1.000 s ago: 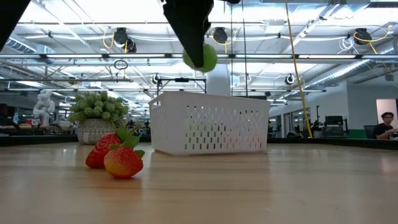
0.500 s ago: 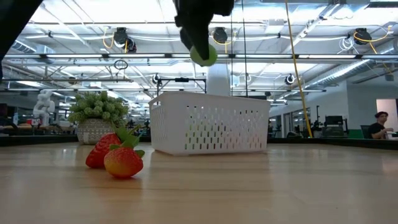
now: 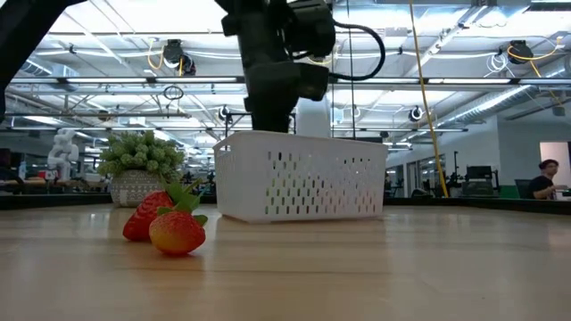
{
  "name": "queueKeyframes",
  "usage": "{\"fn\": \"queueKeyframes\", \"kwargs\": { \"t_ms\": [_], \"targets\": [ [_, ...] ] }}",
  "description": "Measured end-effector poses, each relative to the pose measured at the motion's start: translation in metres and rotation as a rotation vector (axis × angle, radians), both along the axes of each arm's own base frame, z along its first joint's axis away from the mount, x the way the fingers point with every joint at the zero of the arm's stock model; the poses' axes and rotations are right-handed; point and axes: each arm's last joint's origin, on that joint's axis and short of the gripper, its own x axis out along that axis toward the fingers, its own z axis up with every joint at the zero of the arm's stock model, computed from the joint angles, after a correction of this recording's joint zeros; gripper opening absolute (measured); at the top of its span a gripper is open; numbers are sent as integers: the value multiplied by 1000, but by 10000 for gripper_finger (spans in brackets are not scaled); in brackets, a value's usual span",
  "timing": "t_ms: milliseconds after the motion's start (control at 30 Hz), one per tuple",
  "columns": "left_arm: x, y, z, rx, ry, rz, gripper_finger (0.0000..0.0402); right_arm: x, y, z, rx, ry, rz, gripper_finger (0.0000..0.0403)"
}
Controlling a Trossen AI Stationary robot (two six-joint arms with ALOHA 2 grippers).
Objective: Pick and placing Produce into tupperware
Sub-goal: Put the cabbage into the white bin
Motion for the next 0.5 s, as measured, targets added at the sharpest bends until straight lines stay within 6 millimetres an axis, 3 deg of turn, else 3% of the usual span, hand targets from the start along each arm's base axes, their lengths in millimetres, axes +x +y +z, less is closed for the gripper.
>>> {"fn": "queueKeyframes", "kwargs": {
  "t_ms": [200, 500],
  "targets": [
    [4, -4, -18, -33, -88, -52, 246, 0, 0, 0, -11, -4, -2, 180],
    [3, 0, -21, 28, -75, -51, 246, 0, 0, 0, -19, -7, -4, 180]
  ]
}}
